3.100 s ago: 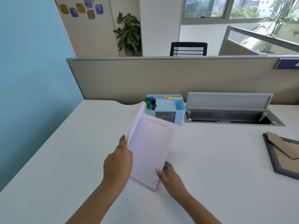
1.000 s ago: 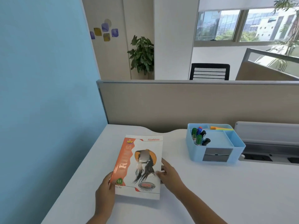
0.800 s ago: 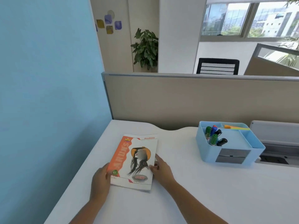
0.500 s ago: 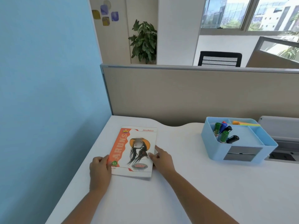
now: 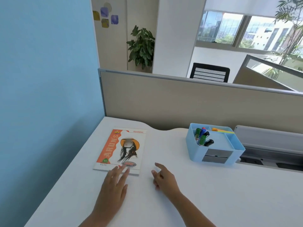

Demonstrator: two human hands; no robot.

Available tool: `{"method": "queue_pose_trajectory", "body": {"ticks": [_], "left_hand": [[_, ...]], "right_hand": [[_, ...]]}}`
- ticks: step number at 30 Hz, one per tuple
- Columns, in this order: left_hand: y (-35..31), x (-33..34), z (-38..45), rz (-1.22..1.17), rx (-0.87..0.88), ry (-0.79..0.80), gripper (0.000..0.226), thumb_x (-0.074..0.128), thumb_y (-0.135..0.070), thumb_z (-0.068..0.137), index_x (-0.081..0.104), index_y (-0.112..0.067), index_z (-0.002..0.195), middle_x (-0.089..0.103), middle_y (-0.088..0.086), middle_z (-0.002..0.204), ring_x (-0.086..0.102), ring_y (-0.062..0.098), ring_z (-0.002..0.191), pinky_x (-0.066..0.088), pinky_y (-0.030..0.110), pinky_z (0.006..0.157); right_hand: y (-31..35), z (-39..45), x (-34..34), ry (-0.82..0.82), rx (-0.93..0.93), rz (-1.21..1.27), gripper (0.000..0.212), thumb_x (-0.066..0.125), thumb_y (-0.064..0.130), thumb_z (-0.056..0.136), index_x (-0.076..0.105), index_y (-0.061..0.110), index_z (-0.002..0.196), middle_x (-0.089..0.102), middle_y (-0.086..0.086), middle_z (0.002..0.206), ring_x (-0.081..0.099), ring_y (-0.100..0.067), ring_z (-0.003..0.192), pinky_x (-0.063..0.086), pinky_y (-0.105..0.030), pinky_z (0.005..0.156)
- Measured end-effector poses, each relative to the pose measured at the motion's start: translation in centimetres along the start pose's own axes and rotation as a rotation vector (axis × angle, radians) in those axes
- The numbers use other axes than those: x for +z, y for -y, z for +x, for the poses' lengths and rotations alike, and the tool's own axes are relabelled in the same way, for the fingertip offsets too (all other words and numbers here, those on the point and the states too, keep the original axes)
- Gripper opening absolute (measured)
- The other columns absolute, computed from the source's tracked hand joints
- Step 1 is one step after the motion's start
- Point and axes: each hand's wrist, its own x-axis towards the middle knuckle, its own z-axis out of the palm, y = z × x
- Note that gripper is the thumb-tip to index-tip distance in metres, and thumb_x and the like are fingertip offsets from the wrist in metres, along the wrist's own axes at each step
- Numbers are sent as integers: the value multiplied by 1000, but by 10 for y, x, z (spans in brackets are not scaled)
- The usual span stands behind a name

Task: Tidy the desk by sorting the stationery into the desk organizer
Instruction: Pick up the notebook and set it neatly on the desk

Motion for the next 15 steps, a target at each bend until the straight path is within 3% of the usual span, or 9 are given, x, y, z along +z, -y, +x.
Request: {"method": "queue_pose_trajectory", "body": {"ticks": [3, 8, 11, 15], "left_hand": [[-69, 9, -14, -123, 134, 18, 41, 22, -29, 96, 44, -21, 129, 40, 0, 136, 42, 22, 120, 21, 30, 107], [-166, -3, -23, -277, 141, 63, 43, 53, -21, 76, 48, -26, 118, 41, -5, 133, 43, 17, 117, 45, 31, 95], [-214, -10, -26, -294, 114, 185, 53, 80, -21, 59, 56, -30, 105, 48, -7, 128, 44, 14, 114, 49, 30, 86], [-281, -16, -27, -304, 119, 219, 38, 84, -16, 57, 66, -31, 87, 60, -6, 120, 44, 10, 113, 48, 27, 86]], "right_hand": [[-14, -37, -17, 71, -47, -8, 33, 52, 23, 93, 49, 23, 126, 61, 2, 66, 55, -4, 49, 51, -17, 61], [-39, -96, -67, 57, -82, -70, 28, 44, 16, 95, 48, 36, 115, 63, 4, 77, 60, -5, 61, 53, -18, 66], [-58, -132, -103, 44, -78, -123, 25, 45, 19, 95, 47, 37, 112, 64, 7, 80, 62, -6, 66, 53, -16, 67], [-88, -175, -156, 33, -109, -173, 26, 44, 20, 94, 49, 39, 111, 65, 8, 80, 63, -2, 64, 53, -16, 68]]}}
